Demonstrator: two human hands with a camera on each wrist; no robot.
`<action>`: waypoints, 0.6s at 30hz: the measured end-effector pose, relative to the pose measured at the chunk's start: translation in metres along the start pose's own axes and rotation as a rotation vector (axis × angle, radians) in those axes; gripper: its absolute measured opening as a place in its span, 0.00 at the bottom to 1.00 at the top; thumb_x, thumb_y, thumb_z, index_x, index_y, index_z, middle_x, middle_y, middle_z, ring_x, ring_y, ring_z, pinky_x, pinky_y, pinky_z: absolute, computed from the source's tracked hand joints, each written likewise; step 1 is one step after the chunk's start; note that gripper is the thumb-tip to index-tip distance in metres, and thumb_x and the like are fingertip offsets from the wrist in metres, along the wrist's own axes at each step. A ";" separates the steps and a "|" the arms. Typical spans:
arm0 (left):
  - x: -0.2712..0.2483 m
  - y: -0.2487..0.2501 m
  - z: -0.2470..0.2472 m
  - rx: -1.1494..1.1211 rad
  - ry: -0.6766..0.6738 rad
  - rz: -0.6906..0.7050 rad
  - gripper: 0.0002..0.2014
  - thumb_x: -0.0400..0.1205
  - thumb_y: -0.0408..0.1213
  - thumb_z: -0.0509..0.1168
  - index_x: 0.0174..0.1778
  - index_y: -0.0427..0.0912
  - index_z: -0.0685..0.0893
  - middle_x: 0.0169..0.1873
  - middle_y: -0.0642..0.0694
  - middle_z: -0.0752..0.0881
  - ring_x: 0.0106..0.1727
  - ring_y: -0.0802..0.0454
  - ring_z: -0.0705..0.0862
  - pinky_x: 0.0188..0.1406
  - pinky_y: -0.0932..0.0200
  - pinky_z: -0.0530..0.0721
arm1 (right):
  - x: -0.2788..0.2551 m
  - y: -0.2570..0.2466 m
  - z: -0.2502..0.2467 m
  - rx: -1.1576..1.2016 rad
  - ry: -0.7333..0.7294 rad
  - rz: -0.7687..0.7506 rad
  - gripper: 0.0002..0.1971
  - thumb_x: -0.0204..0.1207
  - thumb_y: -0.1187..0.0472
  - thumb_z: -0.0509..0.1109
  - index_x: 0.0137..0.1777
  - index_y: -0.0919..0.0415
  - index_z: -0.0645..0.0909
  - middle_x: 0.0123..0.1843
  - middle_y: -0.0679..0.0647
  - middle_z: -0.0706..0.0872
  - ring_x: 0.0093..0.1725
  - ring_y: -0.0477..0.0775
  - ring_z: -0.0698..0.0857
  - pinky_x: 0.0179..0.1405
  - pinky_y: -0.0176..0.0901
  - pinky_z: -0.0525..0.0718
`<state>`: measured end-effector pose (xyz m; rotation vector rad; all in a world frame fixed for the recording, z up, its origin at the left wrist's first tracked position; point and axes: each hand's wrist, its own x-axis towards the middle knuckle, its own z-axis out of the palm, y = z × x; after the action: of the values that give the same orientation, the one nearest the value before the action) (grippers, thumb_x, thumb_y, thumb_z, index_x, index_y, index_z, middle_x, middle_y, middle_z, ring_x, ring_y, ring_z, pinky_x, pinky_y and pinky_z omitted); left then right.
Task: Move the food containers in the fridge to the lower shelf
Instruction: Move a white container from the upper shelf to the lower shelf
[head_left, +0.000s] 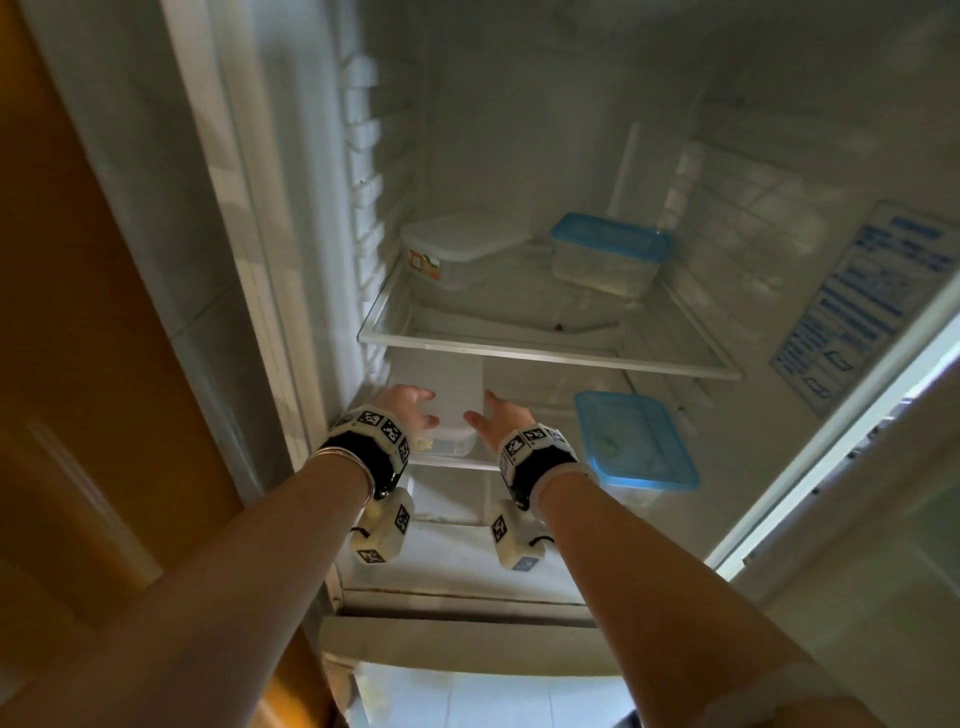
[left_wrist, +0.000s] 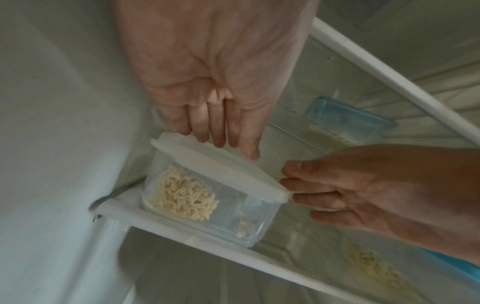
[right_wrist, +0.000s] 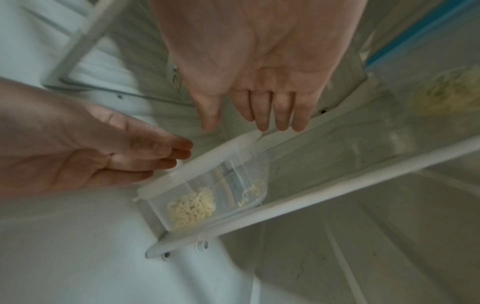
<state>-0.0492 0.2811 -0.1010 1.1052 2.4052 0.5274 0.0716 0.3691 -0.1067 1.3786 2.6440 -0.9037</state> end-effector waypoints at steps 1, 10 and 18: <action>-0.004 0.001 -0.002 -0.009 -0.012 0.014 0.26 0.79 0.43 0.67 0.75 0.50 0.73 0.77 0.46 0.73 0.75 0.46 0.75 0.78 0.54 0.70 | -0.006 -0.002 -0.003 -0.019 0.008 0.000 0.28 0.83 0.48 0.56 0.79 0.61 0.62 0.74 0.61 0.77 0.72 0.61 0.77 0.69 0.51 0.75; -0.049 0.025 -0.034 0.043 -0.008 0.211 0.23 0.83 0.37 0.62 0.76 0.42 0.73 0.77 0.45 0.73 0.77 0.46 0.72 0.78 0.54 0.66 | -0.068 -0.027 -0.027 -0.235 0.079 -0.001 0.27 0.86 0.49 0.50 0.81 0.60 0.60 0.80 0.60 0.69 0.78 0.61 0.70 0.75 0.47 0.68; -0.076 0.034 -0.073 0.186 0.044 0.372 0.22 0.83 0.37 0.60 0.75 0.41 0.74 0.75 0.43 0.75 0.76 0.45 0.73 0.77 0.55 0.68 | -0.104 -0.045 -0.057 -0.391 0.127 -0.023 0.28 0.85 0.45 0.48 0.80 0.60 0.65 0.81 0.59 0.68 0.79 0.58 0.68 0.78 0.49 0.63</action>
<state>-0.0226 0.2309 -0.0059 1.6551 2.3300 0.4533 0.1142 0.3006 -0.0085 1.3438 2.7331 -0.2799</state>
